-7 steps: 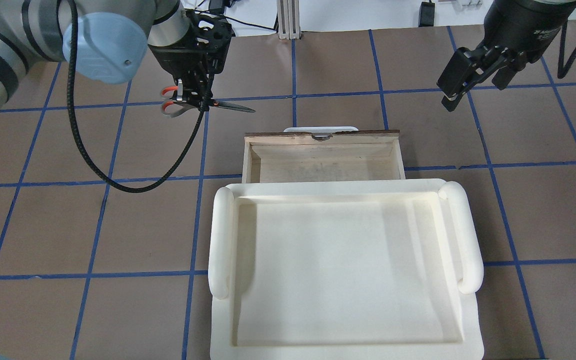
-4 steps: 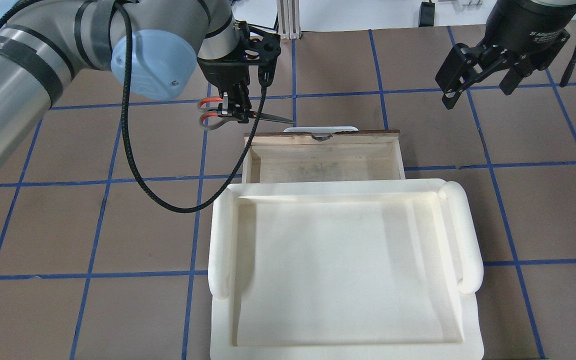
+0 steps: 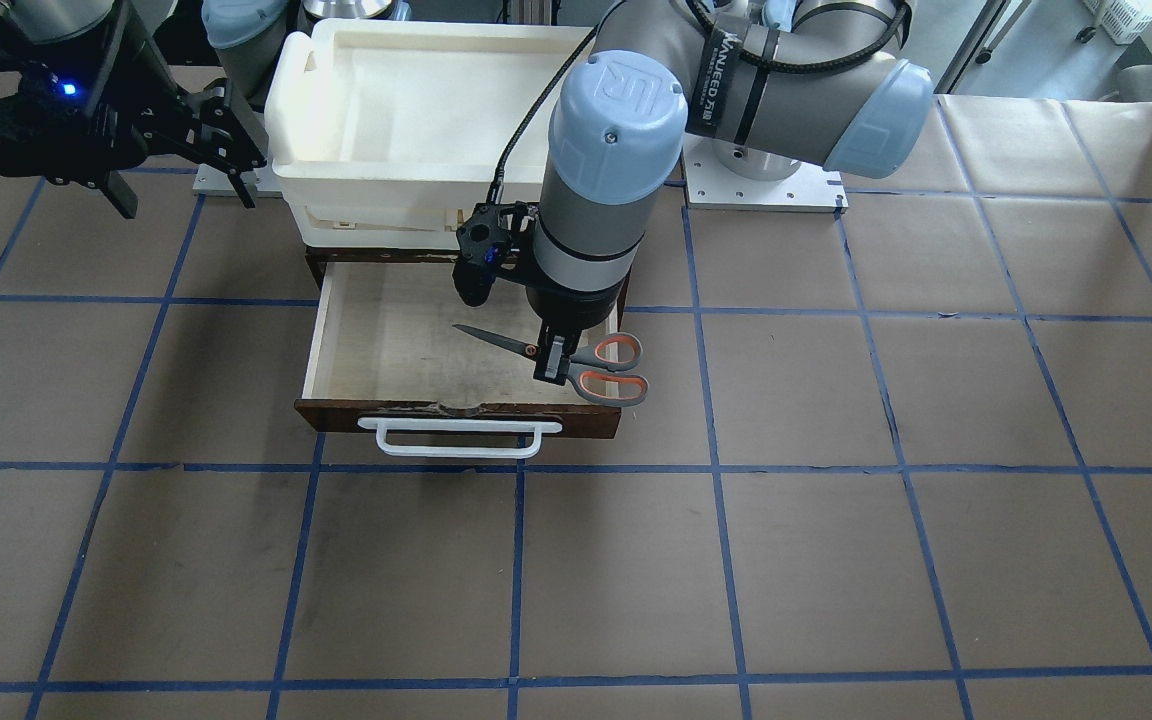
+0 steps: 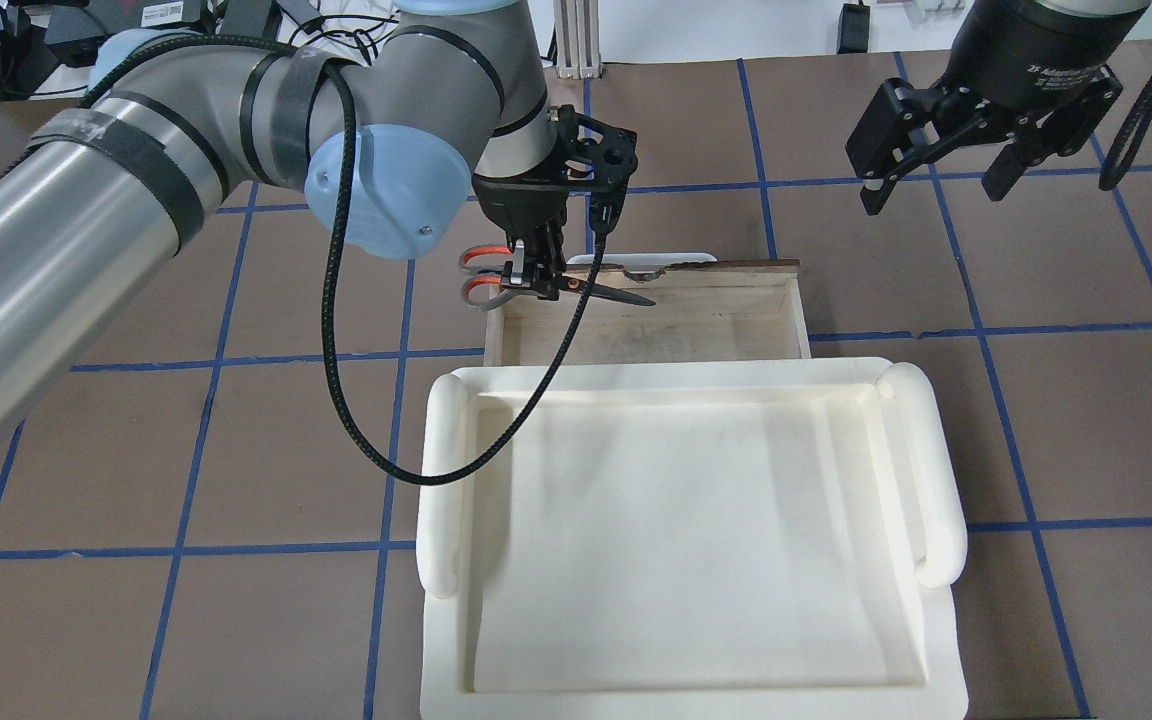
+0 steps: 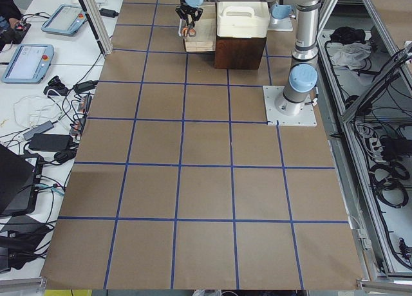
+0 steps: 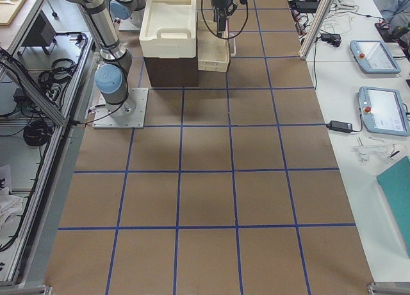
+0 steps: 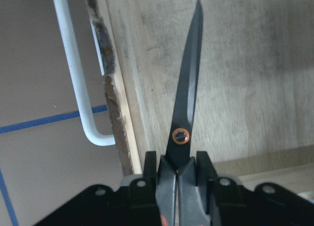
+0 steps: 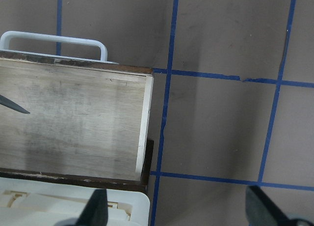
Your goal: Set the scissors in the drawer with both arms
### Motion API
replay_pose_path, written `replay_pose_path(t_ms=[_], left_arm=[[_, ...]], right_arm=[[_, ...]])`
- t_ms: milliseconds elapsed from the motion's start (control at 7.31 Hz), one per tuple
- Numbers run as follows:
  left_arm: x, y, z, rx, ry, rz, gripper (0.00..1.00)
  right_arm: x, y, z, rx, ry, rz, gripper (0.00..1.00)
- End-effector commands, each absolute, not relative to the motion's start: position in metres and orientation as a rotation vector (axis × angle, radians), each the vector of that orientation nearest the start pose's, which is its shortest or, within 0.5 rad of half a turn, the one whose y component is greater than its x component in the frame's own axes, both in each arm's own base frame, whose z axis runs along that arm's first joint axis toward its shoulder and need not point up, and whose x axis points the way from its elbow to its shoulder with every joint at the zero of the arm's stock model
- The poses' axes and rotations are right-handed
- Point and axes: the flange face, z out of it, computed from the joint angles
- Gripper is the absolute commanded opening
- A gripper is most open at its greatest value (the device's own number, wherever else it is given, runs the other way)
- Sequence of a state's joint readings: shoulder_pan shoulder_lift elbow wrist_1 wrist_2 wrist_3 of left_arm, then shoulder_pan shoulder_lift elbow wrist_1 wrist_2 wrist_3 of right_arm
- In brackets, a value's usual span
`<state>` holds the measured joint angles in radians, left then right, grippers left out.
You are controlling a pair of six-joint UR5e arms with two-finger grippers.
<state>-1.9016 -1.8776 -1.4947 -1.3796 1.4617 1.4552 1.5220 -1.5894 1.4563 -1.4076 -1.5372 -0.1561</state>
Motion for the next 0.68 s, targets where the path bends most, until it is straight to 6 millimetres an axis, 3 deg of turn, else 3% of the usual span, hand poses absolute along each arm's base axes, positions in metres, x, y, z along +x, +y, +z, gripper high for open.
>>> replay_pose_path(t_ms=[0, 547], left_arm=[[-0.355, -0.509, 0.367, -2.387, -1.849, 0.011, 0.00], [-0.366, -0.501, 0.351, -2.387, -1.825, -0.028, 0.00]], right_arm=[[0.115, -0.484, 0.537, -0.173, 3.098, 0.039, 1.00], [0.115, -0.484, 0.535, -0.178, 3.099, 0.042, 1.00]])
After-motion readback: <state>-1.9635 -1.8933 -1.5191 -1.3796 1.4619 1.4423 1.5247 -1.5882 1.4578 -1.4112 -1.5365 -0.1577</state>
